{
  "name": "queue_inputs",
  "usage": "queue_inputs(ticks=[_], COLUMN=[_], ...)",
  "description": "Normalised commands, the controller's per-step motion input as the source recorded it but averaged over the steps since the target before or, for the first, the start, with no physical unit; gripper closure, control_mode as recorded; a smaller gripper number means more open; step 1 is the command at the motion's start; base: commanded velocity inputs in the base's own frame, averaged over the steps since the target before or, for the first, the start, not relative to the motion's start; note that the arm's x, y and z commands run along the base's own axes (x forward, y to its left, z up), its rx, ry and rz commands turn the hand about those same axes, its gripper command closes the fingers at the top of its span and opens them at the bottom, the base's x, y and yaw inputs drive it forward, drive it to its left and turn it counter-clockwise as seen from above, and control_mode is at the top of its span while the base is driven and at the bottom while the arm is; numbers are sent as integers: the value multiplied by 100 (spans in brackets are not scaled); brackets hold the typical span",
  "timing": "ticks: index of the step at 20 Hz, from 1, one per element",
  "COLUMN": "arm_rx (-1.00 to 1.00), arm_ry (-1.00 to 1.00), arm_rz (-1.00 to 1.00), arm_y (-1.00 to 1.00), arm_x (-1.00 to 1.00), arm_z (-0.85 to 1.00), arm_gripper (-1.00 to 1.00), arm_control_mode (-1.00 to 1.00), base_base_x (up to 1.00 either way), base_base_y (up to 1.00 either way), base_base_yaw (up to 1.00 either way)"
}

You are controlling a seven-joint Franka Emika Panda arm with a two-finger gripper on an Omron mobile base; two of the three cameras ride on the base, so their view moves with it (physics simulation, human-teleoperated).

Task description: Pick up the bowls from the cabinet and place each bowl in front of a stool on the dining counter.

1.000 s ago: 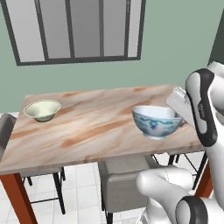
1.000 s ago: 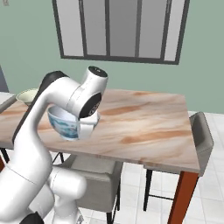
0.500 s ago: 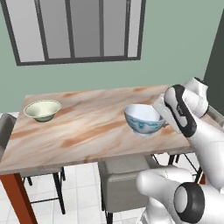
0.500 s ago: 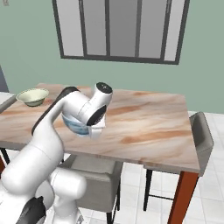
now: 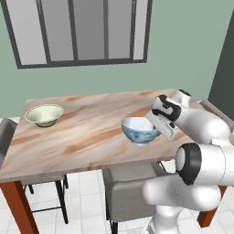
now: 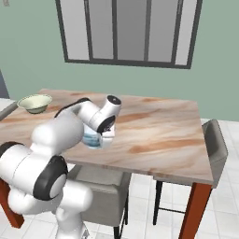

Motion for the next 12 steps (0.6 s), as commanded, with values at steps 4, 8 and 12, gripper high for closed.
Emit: queue_inputs(ticks=[4,8,12], arm_rx=[-1,0,0], arm_ry=[8,0,-2], arm_rz=[5,8,8], arm_y=[0,0,0], arm_x=[85,56,15], arm_z=[-53,-57,-48], arm_gripper=[100,100,100], arm_control_mode=[-100,-100,-100], base_base_x=[0,0,0], base_base_y=[0,0,0], base_base_yaw=[0,0,0])
